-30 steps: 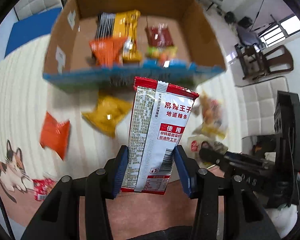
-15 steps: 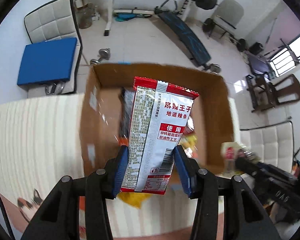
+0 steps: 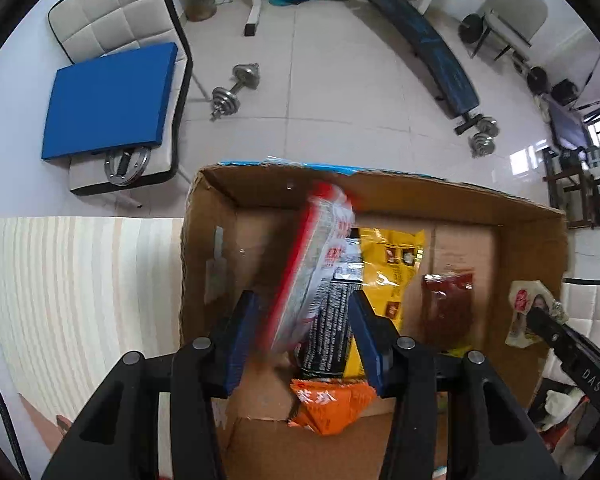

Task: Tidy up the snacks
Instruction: 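Carry both packets into the box and open both tools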

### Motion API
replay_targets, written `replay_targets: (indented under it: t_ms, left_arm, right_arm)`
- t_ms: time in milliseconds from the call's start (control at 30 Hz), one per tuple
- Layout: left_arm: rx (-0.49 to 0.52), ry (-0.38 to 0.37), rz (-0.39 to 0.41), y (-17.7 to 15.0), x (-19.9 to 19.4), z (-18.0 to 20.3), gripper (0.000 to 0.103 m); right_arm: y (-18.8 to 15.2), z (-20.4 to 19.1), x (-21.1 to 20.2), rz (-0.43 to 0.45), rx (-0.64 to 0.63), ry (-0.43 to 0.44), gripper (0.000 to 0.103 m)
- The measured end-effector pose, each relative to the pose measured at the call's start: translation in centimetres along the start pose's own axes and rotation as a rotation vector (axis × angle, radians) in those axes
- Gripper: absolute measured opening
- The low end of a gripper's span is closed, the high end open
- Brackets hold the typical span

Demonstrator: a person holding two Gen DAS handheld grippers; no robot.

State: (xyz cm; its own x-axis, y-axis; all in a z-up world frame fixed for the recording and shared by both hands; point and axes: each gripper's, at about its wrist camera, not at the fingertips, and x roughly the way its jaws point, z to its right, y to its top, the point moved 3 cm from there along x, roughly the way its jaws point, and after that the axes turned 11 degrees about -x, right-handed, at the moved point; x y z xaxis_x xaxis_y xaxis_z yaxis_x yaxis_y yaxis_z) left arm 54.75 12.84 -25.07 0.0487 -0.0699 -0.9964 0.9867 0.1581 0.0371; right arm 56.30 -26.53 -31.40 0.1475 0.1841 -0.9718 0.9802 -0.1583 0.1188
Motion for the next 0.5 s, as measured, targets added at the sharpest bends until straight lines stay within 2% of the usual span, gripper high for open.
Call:
replay_targets:
  t_ms: [67,100,133,233,267,300,333,367,433,467,500]
  left_arm:
    - [-0.013,0.008,-0.011,0.3,0.6,-0.1,0.047]
    - [-0.023,-0.003,-0.017,0.4,0.7,-0.2,0.048]
    - [-0.039,-0.017,-0.022,0.5,0.8,-0.4,0.048]
    - [-0.067,-0.052,-0.016,0.6,0.6,-0.7,0.057]
    - [-0.064,-0.051,-0.005,0.5,0.3,-0.7,0.07]
    - [-0.061,-0.05,0.005,0.4,0.1,-0.7,0.079]
    - [-0.059,-0.059,0.014,0.2,-0.2,-0.7,0.079]
    - [-0.058,-0.066,0.018,0.0,-0.4,-0.7,0.079]
    - [-0.056,-0.064,0.014,-0.3,-0.6,-0.9,0.086]
    - [-0.058,-0.07,0.015,-0.5,-0.7,-1.0,0.092]
    - [-0.057,-0.074,0.02,-0.8,-1.0,-1.1,0.092]
  right_arm:
    - [0.5,0.2,0.9,-0.017,0.007,-0.017,0.052]
    - [0.7,0.4,1.2,-0.015,0.015,-0.02,0.066]
    - [0.9,0.5,1.4,-0.015,0.017,-0.023,0.074]
    - [0.7,0.4,1.4,-0.022,0.011,-0.018,0.075]
    - [0.7,0.2,1.4,-0.026,0.0,-0.02,0.077]
    - [0.6,0.1,1.4,-0.033,-0.01,-0.022,0.082]
    - [0.4,-0.1,1.4,-0.04,-0.016,-0.02,0.087]
    - [0.3,-0.3,1.3,-0.043,-0.022,-0.019,0.088]
    - [-0.1,-0.9,0.8,-0.051,-0.041,-0.028,0.09]
    - [-0.3,-1.2,0.6,-0.053,-0.052,-0.032,0.091]
    - [-0.5,-1.5,0.5,-0.054,-0.061,-0.033,0.091]
